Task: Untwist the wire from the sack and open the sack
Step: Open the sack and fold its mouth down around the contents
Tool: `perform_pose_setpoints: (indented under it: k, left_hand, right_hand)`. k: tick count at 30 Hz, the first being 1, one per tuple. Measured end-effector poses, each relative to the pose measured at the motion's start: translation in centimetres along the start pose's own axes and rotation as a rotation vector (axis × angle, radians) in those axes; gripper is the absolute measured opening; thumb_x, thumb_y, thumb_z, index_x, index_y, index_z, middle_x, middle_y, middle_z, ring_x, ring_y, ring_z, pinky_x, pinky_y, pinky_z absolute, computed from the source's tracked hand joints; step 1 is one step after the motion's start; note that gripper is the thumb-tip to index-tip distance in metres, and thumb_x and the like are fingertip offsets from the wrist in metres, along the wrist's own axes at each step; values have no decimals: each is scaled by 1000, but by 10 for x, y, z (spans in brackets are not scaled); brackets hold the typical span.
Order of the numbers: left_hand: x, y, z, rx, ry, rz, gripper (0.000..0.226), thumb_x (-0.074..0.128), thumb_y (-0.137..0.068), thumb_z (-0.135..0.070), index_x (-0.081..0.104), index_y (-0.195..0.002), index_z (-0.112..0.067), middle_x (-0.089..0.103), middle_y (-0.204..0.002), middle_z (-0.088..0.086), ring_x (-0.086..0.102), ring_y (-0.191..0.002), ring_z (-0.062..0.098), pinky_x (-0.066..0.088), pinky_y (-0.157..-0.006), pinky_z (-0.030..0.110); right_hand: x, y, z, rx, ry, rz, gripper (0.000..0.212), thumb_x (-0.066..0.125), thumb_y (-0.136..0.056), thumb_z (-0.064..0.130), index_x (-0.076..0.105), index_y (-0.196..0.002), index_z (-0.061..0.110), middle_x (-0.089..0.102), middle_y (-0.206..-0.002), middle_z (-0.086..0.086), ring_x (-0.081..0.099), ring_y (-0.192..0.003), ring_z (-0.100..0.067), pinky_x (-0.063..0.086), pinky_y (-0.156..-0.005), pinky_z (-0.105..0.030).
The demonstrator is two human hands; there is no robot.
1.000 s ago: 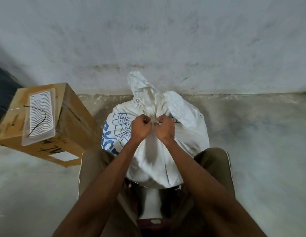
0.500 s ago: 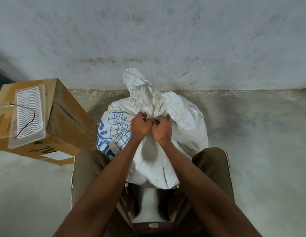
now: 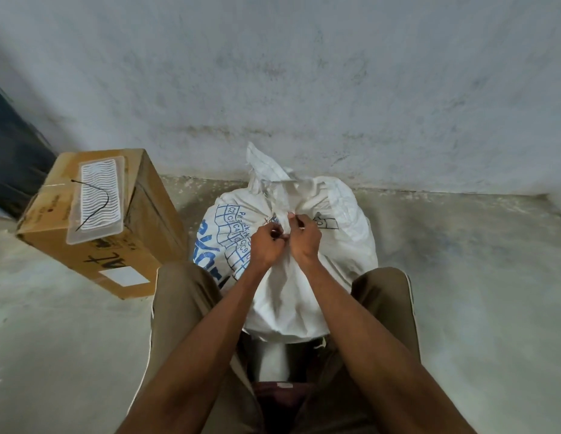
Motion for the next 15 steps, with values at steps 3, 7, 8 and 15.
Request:
perform_pose_setpoints:
  k: [3,7,8,15]
  left_hand:
    - [-11,15,-2,-34,141,-47,20,67,-85,-12,69,-105,-12,75,-99,4,70,-95,19,52,-86,28]
    - [-38,35,-14,-92,488,-244,28,67,-91,-25,60,-117,-17,70,-101,-2,67,-96,15,48,-79,21]
    - [-42,37,-19,-104,554,-247,36,69,-90,-32,56,-121,-19,68,-101,-3,67,-94,13,46,-77,19]
    - [-57,29,-33,-196,313,-271,45,67,-87,-42,55,-113,-7,67,-96,9,65,-94,31,52,-88,43]
  right_hand:
    - [-7,10,6,-25,19,-13,16,67,-98,23,72,-102,8,69,-90,2,66,-88,-19,50,-80,-25]
    - [-7,25,21,-81,63,8,8,74,-92,16,73,-96,10,68,-81,4,60,-71,-7,39,-62,-6]
    - [-6,29,24,-106,79,25,6,74,-91,15,73,-94,9,70,-79,2,61,-70,-8,39,-63,-9]
    - [-2,61,31,-146,100,110,6,72,-78,3,74,-81,8,67,-68,4,62,-66,-12,39,-56,-6]
Point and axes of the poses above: each hand's wrist, its own y-axis away from the middle knuckle, its own x-axis out of the palm, z = x × y, the point moved 9 cm from there along -y, towards the middle knuckle
